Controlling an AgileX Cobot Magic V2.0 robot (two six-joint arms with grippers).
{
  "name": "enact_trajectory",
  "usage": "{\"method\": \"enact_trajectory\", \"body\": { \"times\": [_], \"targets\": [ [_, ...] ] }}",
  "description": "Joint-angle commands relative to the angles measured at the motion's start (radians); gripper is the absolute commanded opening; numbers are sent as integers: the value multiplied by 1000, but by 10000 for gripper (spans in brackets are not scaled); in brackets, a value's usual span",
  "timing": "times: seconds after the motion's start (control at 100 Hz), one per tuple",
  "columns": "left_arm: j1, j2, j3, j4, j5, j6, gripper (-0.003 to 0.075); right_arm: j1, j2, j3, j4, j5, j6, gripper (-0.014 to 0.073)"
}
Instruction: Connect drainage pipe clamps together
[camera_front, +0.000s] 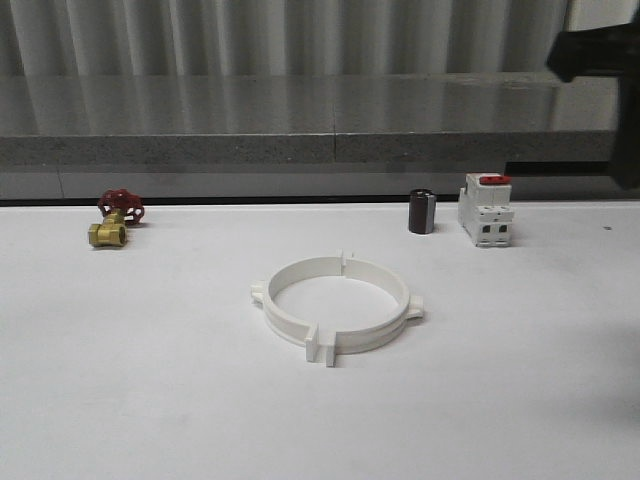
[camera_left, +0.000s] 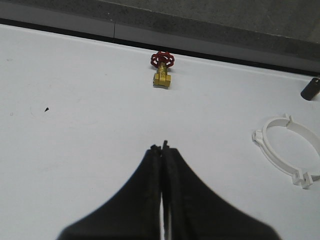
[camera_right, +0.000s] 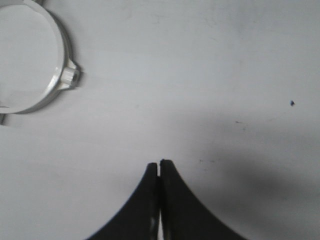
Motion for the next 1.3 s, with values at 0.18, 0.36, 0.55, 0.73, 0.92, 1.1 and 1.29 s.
{"method": "enact_trajectory", "body": {
  "times": [0.18,0.36,0.55,0.73,0.92,1.1,1.29],
  "targets": [
    [2,8,-25,2,-80,3,-20,-98,-316,137,1,-79,0,-68],
    [2,8,-25,2,-80,3,-20,-133,-489,249,-6,-90,0,-68],
    [2,8,-25,2,-80,3,-20,-195,-678,341,-67,-118,17,-68],
    [2,8,-25,2,-80,3,-20,-211,-814,411,-123,-182,17,-68],
    [2,8,-25,2,-80,3,-20,-211,-975,515,-131,-279,17,-68],
    [2,8,-25,2,-80,3,-20,-211,-1138,660,-137,-423,17,-68],
    [2,8,-25,2,-80,3,-20,-255,-1243,873,-87,-703,-39,-68]
  ]
}}
